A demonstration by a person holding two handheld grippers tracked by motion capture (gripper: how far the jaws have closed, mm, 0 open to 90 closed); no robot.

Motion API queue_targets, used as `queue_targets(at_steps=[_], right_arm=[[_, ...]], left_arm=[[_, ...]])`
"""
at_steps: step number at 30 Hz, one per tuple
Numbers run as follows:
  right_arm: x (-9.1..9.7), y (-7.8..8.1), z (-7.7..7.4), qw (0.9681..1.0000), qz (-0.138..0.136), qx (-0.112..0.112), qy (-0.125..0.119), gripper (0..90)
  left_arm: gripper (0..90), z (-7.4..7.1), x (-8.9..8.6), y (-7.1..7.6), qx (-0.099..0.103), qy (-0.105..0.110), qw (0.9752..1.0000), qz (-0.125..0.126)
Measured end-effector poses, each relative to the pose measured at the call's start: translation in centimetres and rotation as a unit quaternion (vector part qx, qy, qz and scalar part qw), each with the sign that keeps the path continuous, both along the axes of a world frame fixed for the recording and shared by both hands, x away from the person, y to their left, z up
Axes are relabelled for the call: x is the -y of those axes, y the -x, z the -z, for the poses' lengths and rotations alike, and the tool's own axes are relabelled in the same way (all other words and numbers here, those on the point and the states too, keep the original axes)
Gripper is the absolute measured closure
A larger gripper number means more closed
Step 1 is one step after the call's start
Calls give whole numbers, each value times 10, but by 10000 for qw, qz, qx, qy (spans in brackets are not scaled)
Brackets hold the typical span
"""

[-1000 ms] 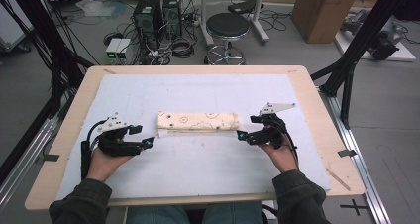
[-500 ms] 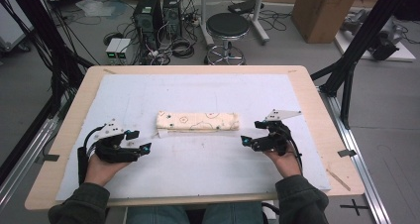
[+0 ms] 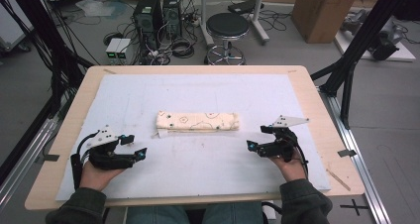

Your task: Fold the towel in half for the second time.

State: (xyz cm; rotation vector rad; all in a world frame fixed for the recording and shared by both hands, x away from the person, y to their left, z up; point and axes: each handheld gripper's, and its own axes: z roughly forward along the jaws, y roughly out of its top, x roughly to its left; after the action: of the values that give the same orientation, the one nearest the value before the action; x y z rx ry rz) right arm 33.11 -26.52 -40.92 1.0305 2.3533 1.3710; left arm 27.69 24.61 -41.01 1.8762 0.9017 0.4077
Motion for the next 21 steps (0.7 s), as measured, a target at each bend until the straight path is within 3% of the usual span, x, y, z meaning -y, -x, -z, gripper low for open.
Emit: queue_targets(at_steps=[21], right_arm=[[17,36,7,10000,1,-10,49,122]], left_arm=[[270,5,-8,25,77,-156,9998,-64]])
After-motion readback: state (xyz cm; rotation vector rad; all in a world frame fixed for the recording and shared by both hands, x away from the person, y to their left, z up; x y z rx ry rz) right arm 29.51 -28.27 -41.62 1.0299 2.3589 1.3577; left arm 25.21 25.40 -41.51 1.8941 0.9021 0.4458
